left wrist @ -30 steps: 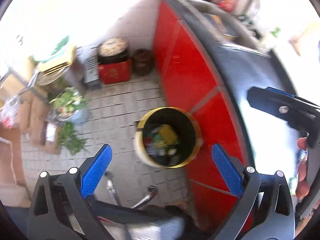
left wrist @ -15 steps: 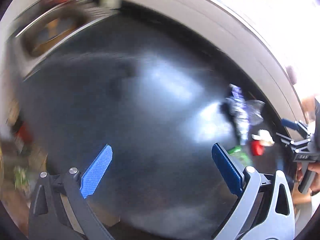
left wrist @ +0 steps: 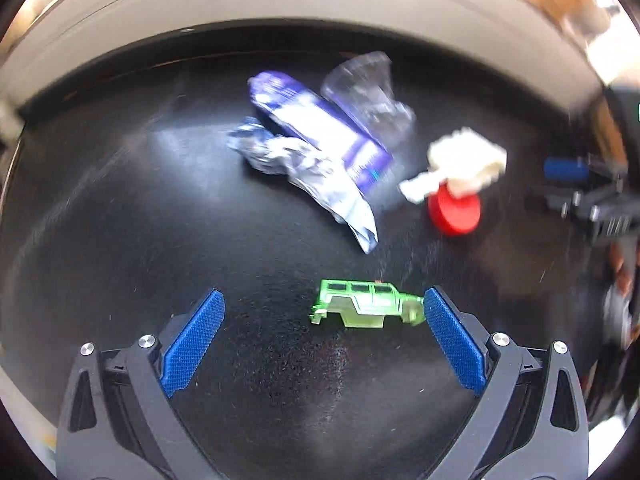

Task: Collect trash
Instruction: 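Grasp the white spray bottle with the right gripper while the left grasps the green tray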

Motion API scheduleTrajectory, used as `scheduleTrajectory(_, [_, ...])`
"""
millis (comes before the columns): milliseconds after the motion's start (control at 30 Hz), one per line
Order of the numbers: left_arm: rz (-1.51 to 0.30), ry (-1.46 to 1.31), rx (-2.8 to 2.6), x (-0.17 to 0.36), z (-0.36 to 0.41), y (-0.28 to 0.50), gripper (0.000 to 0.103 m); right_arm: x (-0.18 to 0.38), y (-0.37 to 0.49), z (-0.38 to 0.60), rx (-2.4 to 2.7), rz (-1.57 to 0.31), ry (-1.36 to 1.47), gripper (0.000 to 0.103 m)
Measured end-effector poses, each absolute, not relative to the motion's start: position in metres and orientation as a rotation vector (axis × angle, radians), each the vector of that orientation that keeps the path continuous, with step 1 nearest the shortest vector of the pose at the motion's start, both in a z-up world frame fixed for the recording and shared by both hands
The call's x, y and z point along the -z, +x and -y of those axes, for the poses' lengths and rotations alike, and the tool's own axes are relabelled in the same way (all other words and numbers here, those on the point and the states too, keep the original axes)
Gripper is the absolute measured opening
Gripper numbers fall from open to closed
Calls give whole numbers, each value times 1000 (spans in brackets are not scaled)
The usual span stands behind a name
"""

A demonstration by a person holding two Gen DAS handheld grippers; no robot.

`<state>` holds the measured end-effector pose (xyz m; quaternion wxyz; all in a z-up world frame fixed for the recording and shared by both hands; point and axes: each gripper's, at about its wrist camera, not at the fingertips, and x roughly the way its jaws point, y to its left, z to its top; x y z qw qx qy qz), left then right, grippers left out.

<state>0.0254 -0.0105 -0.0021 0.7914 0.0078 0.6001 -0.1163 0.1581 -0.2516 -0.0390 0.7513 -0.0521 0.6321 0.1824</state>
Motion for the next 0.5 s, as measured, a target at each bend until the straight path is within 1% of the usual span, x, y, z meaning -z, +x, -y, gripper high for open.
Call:
scheduleTrajectory(233, [-1300,225,303,12,31,36,97,51,178,229,-410,-1418,-109,96])
scheduleTrajectory(400, [-1344,296,384,27,38,40,97,57,191,228,-401,-1454,-106,96])
scheduleTrajectory(500, [-1363,287,421,35,41,47,97,57,192,234,-395,-1461,-113,96])
